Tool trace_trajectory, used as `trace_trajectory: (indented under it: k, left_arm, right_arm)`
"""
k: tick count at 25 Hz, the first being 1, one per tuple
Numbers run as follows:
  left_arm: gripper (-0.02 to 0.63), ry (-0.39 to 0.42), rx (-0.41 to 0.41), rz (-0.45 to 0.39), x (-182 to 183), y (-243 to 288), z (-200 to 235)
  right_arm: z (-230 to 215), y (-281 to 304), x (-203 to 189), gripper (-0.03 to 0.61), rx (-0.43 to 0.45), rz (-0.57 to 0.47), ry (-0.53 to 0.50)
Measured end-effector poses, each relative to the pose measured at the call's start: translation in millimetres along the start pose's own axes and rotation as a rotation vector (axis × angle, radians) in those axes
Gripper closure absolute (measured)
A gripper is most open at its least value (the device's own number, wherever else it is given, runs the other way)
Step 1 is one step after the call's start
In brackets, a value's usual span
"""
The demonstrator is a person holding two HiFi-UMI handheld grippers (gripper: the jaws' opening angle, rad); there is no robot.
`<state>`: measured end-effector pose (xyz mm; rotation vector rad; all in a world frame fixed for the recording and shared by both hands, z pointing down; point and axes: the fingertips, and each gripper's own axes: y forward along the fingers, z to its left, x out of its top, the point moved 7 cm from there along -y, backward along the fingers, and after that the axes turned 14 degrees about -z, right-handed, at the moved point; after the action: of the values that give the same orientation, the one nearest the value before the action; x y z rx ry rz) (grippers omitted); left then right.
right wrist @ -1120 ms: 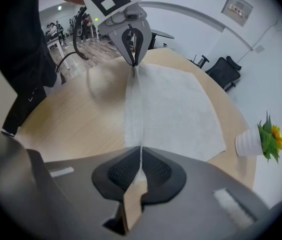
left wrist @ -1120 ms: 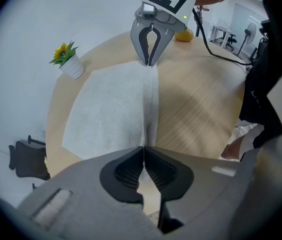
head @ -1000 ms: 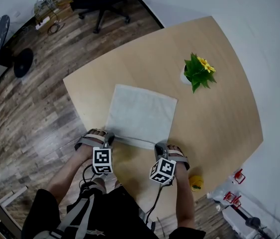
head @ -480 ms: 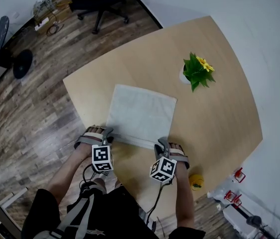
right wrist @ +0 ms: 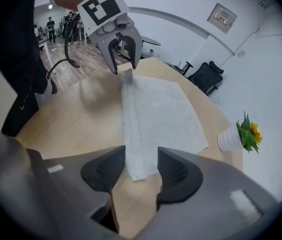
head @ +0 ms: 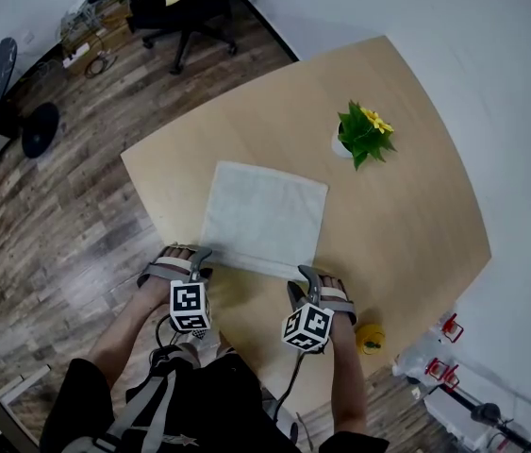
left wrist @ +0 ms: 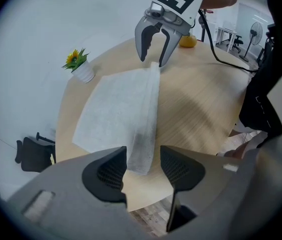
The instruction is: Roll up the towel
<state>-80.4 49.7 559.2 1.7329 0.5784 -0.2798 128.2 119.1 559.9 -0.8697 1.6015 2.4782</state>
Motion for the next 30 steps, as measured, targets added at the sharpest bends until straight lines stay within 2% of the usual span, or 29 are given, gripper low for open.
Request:
trace_trajectory:
  k: [7, 12, 24, 26, 30]
  left_arm:
    - [0.396, 0.024, -0.017, 0.017, -2, 3, -10]
    - [0.408, 0.033, -0.03, 0.029, -5, 12, -14]
    - [0.446, 0.033, -0.04, 0.051, -9, 25, -8]
    - [0.48, 0.033, -0.029, 0.052, -9, 26, -5]
    - [0.494, 0.036, -0.04, 0.063, -9, 28, -3]
  right_arm:
    - [14, 3, -3, 0.383, 0.042, 0.018, 0.003]
    - [19, 10, -9, 0.414, 0.066, 0.03, 0.012]
    - [18, 25, -18, 0.454, 0.116, 0.048, 0.021]
    - [16, 26, -19, 0.459, 0.123, 0.05, 0.025]
    - [15, 28, -20, 0.474, 0.137, 0.056, 0.026]
